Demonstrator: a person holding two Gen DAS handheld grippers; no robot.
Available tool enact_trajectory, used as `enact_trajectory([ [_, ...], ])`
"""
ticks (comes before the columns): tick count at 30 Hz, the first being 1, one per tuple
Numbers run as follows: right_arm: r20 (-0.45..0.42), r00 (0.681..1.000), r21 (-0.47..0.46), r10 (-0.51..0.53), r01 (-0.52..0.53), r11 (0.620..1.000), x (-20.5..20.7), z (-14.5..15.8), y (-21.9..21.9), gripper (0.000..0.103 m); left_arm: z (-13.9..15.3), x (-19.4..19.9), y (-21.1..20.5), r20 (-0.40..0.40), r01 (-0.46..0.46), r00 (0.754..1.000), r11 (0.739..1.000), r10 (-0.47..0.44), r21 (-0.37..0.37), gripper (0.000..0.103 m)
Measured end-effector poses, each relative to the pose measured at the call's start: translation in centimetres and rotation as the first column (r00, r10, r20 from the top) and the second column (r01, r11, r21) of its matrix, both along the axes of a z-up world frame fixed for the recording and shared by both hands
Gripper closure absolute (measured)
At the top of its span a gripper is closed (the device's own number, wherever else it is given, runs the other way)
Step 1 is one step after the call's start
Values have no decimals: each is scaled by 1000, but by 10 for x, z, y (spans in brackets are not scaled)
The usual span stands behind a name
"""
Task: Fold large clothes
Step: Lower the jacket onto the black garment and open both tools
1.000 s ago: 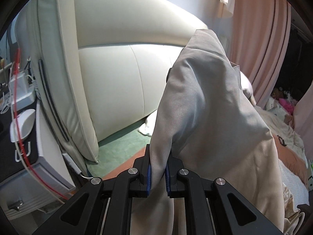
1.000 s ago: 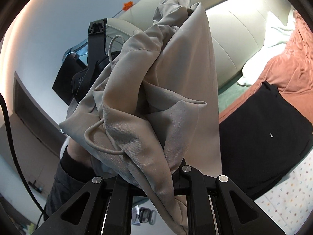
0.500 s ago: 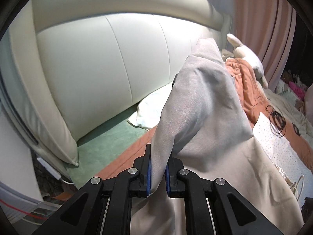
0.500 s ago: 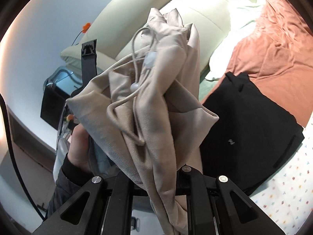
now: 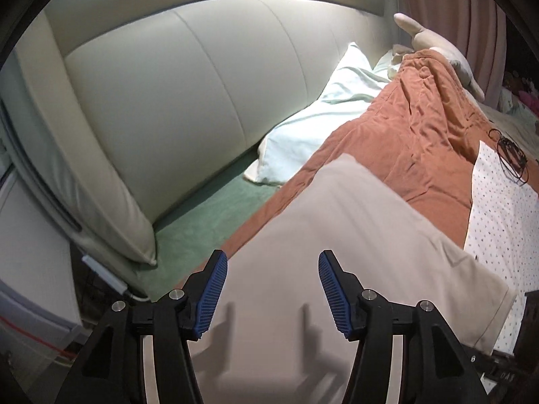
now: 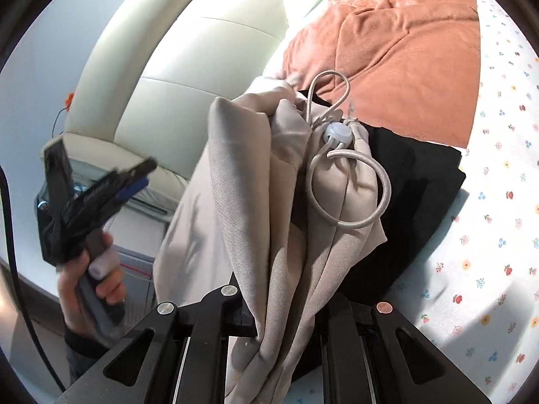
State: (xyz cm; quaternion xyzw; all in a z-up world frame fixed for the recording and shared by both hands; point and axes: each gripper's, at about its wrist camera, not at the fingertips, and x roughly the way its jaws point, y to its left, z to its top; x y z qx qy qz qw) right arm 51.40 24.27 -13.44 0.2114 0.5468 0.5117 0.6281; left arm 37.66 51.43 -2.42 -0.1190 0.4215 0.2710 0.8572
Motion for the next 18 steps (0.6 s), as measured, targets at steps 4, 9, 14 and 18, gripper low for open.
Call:
enact_trajectory([
  [4, -13, 1000, -12, -3, 3, 1000, -1, 2, -1, 82, -7, -46, 2, -3, -26, 1000, 996, 26, -80, 44],
  [9, -33, 999, -37, -5, 4, 999, -14, 4, -7, 65, -3, -98, -4, 40, -38, 998, 993, 43, -114, 14],
  [14, -39, 999, -31, 6, -7, 999, -30, 2, -15, 59, -8, -129, -15, 63, -50, 996, 983, 62, -174, 13],
  [18, -65, 997, -30, 31, -33, 999, -38, -2, -14, 57, -20, -143, -28, 52, -80, 995, 982, 90, -170, 13],
])
